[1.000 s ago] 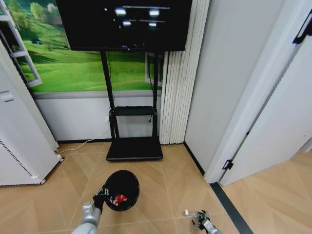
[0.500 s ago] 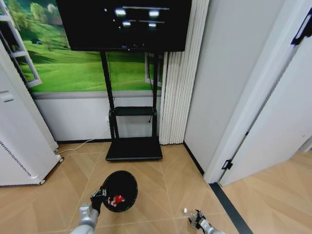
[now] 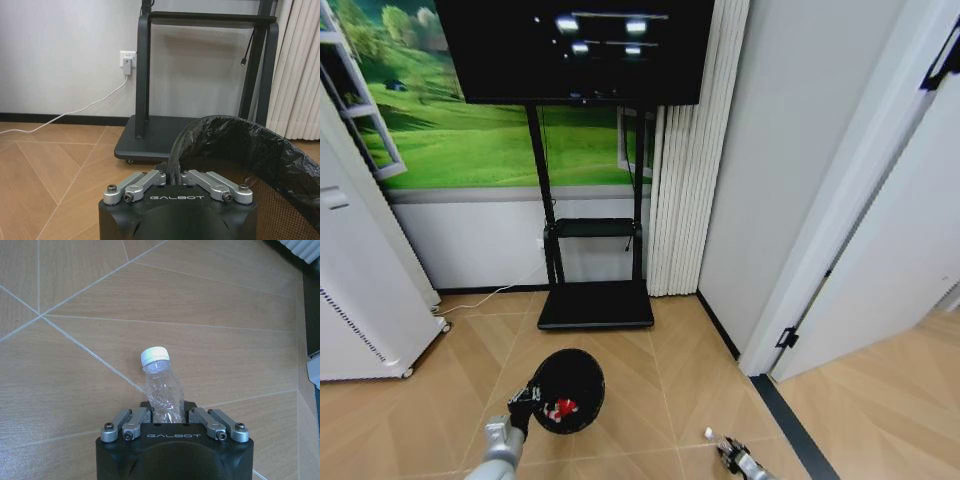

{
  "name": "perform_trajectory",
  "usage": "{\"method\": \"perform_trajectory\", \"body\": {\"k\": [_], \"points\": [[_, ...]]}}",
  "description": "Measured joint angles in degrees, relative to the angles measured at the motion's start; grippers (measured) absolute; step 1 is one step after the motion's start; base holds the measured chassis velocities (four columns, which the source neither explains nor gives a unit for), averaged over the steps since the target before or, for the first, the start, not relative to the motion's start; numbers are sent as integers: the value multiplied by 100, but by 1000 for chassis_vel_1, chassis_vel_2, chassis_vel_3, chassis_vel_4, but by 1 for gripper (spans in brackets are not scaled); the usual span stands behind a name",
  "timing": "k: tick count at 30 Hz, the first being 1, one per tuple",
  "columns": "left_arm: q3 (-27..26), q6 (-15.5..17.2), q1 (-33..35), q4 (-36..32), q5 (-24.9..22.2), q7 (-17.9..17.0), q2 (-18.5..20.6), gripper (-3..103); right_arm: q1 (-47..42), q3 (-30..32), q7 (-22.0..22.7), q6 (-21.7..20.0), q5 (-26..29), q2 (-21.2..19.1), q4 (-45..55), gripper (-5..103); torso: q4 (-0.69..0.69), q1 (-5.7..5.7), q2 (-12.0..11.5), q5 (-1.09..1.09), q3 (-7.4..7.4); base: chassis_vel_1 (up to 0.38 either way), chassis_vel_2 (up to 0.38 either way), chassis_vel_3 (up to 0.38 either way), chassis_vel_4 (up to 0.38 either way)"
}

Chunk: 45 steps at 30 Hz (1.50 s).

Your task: Pick up the trash bin and place the garbage on the floor into it.

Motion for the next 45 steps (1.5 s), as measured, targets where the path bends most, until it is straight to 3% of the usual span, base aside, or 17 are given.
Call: {"method": "perform_trajectory", "body": {"k": [11,18,25,33,41,45], "points": [[108,0,-58,46,76,9,-45,7,-586,1088,37,199,-11,-477,1146,25,1,0,0,-3,-1,0,0,0,0],[292,-16,-192,125,165,9,5,7,-1305,2016,-187,630,-212,-1090,2535,25,1,0,0,-4,-1,0,0,0,0],[513,-22,-343,223,232,-3,41,7,-1821,2531,-342,1028,-560,-1324,3461,25,1,0,0,-5,-1,0,0,0,0],[805,-23,-620,386,274,-32,32,7,-1806,2336,-377,1292,-695,-1255,4107,25,0,0,0,-3,-1,0,0,0,0],[1259,-23,-1106,816,283,-44,86,7,-1120,1721,-351,1368,-706,-985,4190,25,1,0,0,-4,-1,0,0,0,0],[1741,3,-1633,1152,200,-89,81,7,-508,1136,-333,1571,-603,-665,4106,25,0,0,0,-4,-1,0,0,0,0]]}}
